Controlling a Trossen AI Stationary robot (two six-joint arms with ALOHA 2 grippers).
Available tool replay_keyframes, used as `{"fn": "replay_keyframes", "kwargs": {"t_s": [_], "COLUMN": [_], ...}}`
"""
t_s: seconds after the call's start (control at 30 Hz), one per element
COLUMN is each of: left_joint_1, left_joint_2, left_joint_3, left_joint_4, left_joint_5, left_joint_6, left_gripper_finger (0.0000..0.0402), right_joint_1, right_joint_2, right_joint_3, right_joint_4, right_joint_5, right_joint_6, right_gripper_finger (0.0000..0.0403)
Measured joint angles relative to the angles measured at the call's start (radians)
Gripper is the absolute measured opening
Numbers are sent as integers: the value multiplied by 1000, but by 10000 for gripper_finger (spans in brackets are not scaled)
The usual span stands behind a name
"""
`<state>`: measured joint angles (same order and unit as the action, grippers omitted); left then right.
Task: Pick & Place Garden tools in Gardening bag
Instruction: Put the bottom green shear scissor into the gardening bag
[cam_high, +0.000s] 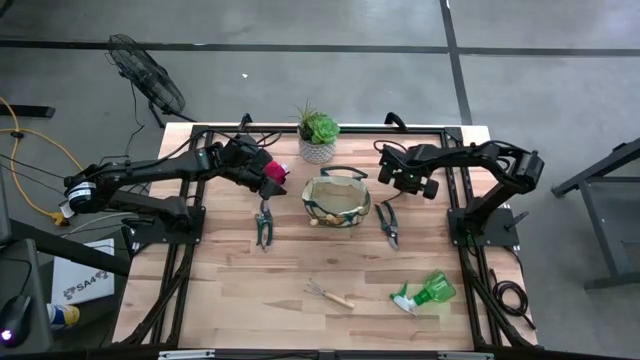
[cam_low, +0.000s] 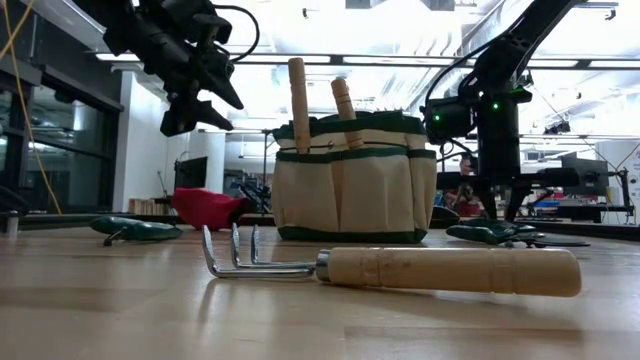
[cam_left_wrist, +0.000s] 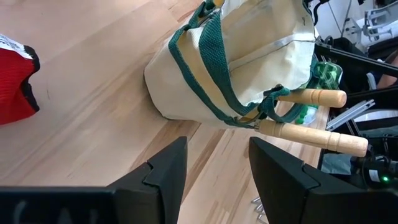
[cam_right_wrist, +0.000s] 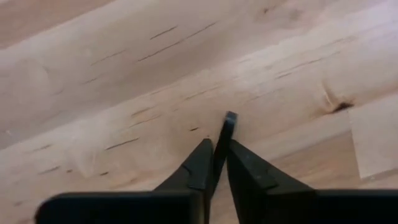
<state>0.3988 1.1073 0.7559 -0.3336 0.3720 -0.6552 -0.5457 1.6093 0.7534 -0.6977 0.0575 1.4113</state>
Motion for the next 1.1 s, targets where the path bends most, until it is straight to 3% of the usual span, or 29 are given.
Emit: {"fn": "replay_keyframes", "kwargs": {"t_s": [0.1,0.33,0.7,1.1], "left_joint_1": [0,0,0,0], "left_joint_2": [0,0,0,0], "left_joint_3": [0,0,0,0], "left_joint_4": [0,0,-1,-1], "left_joint_5": [0,28,59,56], "left_joint_6": [-1,7,19,16], "left_gripper_finger": [168,168,168,168], "right_joint_1": [0,10,90,334], "right_joint_2": [0,-61,-388,-689], "right_joint_3": [-1,-10,-6,-4], "right_joint_4": [4,3,16,92], "right_joint_5": [-1,27,133,306], "right_joint_6": [-57,-157,-205,-207], "right_gripper_finger": [11,6,4,4]}}
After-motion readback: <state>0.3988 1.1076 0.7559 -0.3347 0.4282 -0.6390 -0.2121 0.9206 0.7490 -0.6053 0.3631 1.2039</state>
